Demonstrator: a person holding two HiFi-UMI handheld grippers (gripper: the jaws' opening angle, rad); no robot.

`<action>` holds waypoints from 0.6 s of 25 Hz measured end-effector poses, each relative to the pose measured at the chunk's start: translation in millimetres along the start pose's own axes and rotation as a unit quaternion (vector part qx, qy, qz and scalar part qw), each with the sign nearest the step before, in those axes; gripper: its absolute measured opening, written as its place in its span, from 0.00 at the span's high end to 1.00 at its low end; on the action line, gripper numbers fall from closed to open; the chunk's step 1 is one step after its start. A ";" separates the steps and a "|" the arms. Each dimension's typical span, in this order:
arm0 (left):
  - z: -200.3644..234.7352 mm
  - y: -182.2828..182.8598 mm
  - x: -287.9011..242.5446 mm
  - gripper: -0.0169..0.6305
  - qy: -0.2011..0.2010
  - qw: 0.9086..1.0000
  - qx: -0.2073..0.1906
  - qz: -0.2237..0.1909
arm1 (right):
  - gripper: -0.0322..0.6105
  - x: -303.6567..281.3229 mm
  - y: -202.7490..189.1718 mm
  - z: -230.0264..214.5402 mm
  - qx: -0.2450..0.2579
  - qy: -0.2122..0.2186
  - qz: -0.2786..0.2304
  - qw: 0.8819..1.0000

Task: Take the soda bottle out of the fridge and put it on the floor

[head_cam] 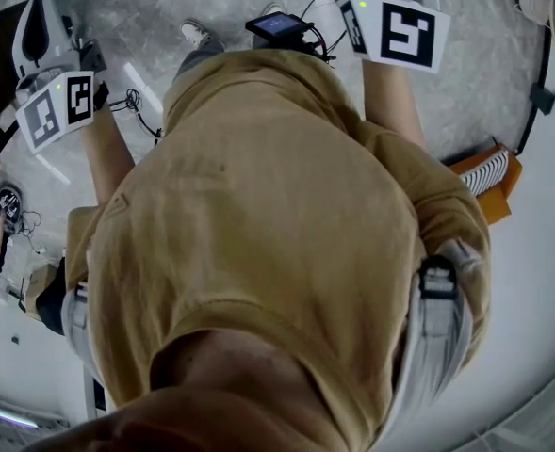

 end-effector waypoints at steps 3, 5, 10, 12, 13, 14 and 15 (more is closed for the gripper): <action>8.1 9.9 8.0 0.97 0.013 1.000 -0.005 -0.005 | 0.95 1.0 7.7 -5.7 -0.011 -0.011 -0.008 1.000; 12.8 16.5 13.8 0.97 0.018 1.000 -0.006 -0.010 | 0.95 5.5 7.3 -10.4 0.002 -0.011 0.002 1.000; 22.4 28.6 24.2 0.97 0.034 0.999 -0.013 -0.023 | 0.95 13.1 11.8 -17.4 -0.001 -0.019 0.005 1.000; 22.9 31.1 28.9 0.97 0.039 0.999 -0.015 -0.024 | 0.95 18.5 12.0 -22.8 0.006 -0.023 0.009 1.000; 22.9 32.3 31.4 0.97 0.041 0.999 -0.015 -0.024 | 0.95 20.3 12.6 -25.5 0.008 -0.025 0.010 1.000; 23.0 33.6 33.5 0.97 0.043 0.999 -0.015 -0.024 | 0.95 21.0 13.8 -28.1 0.007 -0.028 0.010 1.000; 23.5 34.9 35.4 0.97 0.045 0.999 -0.015 -0.023 | 0.95 20.8 15.3 -30.4 0.006 -0.031 0.009 0.999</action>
Point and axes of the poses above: the fingertips, and each gripper's own axes: x backward along the fingers, z to its left, y out of its top, the point moved 7 cm from there along x, backward along the fingers, and after that the axes turned 9 degrees about -y, right-handed, at the moved point
